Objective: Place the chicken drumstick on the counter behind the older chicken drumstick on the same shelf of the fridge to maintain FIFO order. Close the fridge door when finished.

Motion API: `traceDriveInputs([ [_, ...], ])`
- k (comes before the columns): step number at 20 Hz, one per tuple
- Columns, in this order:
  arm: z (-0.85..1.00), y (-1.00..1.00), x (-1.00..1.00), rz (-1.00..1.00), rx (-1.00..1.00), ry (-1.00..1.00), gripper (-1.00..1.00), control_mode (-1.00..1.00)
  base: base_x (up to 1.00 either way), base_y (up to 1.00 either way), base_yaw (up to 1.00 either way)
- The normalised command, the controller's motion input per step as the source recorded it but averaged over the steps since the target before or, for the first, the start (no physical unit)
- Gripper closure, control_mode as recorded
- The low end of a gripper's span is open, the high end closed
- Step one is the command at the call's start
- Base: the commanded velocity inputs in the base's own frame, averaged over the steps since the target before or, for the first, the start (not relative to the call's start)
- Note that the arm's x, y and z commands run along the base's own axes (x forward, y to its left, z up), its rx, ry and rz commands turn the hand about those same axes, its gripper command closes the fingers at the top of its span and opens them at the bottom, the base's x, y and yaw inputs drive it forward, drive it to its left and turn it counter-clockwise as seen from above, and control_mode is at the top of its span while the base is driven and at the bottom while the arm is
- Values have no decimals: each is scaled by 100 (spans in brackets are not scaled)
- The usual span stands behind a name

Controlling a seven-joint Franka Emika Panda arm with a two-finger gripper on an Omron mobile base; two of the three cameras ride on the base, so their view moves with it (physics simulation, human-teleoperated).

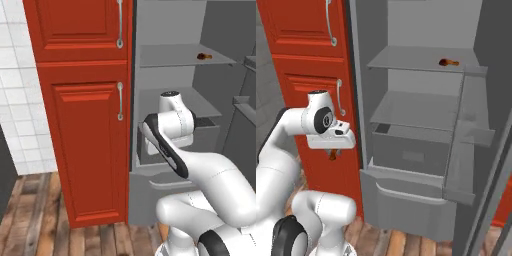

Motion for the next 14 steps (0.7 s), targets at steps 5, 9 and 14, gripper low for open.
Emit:
traceDriveInputs([
  [5, 0, 0, 0, 0, 0, 0, 100, 100, 62, 10, -9],
  [9, 0, 0, 0, 0, 0, 0, 100, 100, 21, -44, 0],
  [14, 0, 0, 0, 0, 0, 0, 100, 100, 6, -41, -3],
])
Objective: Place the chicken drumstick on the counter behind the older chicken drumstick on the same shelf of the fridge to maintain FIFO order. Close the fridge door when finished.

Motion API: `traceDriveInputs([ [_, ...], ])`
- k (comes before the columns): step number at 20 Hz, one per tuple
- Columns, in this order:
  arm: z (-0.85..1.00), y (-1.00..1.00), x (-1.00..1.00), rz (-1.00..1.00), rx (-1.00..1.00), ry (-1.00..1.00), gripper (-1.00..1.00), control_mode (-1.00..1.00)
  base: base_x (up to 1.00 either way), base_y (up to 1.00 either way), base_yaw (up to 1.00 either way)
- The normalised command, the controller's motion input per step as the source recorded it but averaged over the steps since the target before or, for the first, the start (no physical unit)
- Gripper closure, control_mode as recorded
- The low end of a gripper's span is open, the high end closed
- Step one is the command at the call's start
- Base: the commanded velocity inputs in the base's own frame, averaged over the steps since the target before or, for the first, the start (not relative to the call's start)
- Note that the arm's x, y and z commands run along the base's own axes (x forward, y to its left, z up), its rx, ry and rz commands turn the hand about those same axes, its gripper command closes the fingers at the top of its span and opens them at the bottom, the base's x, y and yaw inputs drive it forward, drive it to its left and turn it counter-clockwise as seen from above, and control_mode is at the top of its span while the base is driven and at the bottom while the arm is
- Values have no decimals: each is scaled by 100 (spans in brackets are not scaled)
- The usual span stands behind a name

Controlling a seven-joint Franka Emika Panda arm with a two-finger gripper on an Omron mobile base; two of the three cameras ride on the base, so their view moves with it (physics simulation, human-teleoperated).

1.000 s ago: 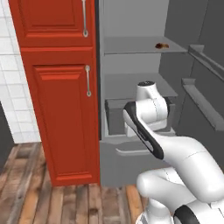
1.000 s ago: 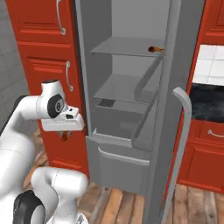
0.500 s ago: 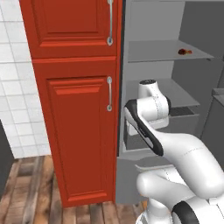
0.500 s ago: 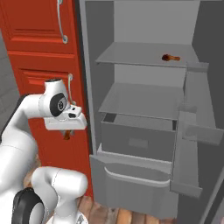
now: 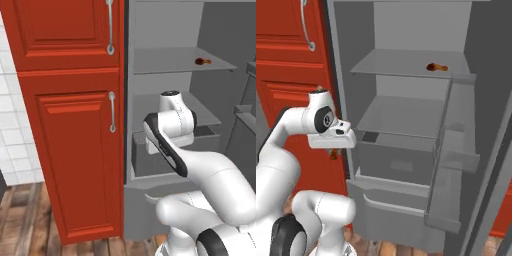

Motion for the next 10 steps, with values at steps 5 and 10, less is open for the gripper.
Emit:
traceDriveInputs([
  [5, 0, 0, 0, 0, 0, 0, 100, 100, 39, -27, -5],
  [10, 0, 0, 0, 0, 0, 0, 100, 100, 56, -25, -9],
])
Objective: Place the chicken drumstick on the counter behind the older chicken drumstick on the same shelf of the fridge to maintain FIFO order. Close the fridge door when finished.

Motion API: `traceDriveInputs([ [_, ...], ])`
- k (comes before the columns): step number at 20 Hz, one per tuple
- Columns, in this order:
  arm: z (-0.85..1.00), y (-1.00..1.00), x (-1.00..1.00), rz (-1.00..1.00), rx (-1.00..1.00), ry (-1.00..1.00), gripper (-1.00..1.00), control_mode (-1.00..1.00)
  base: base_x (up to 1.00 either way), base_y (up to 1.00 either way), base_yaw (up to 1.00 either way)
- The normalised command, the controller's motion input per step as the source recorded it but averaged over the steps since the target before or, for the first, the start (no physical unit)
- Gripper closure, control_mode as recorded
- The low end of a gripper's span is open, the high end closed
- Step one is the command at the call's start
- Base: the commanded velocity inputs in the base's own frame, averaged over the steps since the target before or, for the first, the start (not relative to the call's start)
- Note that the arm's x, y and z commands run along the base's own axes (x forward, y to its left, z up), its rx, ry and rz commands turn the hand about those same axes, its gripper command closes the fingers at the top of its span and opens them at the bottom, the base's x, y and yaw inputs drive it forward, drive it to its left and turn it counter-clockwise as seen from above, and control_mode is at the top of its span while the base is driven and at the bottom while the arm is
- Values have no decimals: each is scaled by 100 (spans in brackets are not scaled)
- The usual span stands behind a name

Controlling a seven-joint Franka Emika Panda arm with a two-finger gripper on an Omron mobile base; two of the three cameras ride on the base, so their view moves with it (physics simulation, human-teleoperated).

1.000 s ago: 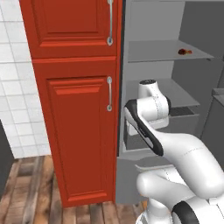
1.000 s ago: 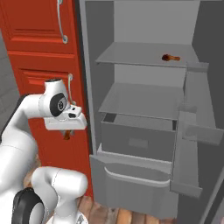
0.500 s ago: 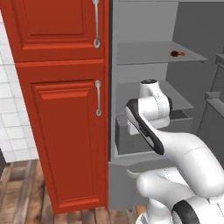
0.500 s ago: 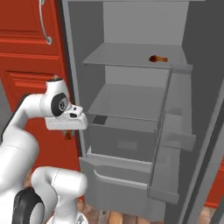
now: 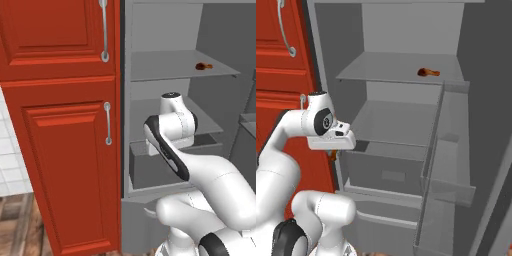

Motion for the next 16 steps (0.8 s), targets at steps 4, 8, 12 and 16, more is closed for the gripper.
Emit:
traceDriveInputs([
  [4, 0, 0, 0, 0, 0, 0, 100, 100, 47, -34, -11],
  [8, -3, -2, 0, -2, 0, 0, 100, -100, 13, -22, -6],
  [12, 0, -15, 0, -2, 1, 0, 100, -100, 0, 0, 0],
  [16, 71, -62, 9, -12, 0, -17, 100, -100, 0, 0, 0],
])
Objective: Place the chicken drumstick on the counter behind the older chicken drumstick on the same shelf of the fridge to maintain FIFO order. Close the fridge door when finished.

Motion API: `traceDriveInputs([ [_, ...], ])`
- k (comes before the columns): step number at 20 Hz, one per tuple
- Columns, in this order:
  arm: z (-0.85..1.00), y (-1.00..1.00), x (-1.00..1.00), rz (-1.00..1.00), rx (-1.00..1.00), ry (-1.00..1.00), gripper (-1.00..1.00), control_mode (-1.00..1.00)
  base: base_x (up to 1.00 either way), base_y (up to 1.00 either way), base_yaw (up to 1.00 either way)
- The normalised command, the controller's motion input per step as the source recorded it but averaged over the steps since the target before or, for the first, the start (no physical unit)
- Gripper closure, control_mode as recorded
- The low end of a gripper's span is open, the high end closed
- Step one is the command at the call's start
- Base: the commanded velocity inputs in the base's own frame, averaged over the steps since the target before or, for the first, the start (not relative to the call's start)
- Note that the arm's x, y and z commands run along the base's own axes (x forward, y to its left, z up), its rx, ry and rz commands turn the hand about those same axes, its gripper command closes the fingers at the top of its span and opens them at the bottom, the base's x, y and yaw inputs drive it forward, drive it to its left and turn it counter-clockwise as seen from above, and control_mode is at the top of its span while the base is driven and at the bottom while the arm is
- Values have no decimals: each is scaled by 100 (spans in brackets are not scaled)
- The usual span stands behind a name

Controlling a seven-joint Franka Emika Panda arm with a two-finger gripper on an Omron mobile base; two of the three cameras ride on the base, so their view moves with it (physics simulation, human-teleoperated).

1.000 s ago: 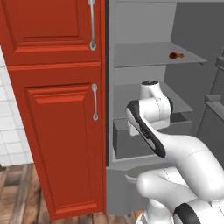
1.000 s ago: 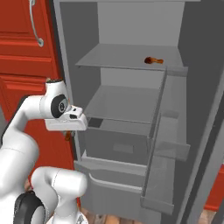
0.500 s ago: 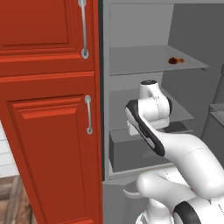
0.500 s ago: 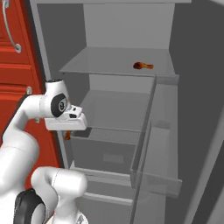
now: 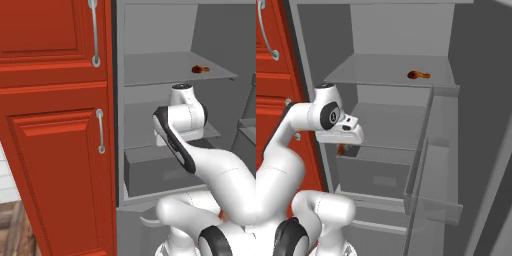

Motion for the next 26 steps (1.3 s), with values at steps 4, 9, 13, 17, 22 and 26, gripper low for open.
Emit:
traceDriveInputs([
  [4, 96, -52, 9, -18, 0, -21, 100, -100, 0, 0, 0],
  [9, 74, -4, 15, -34, 0, -22, 100, -100, 0, 0, 0],
  [13, 55, 0, 5, -31, 0, -31, 100, -100, 0, 0, 0],
  [17, 46, 0, -8, -21, 1, -40, 100, -100, 0, 0, 0],
  [22, 44, 1, -2, -17, 7, -35, 100, -100, 0, 0, 0],
  [26, 56, -1, 0, -11, 6, -35, 100, -100, 0, 0, 0],
])
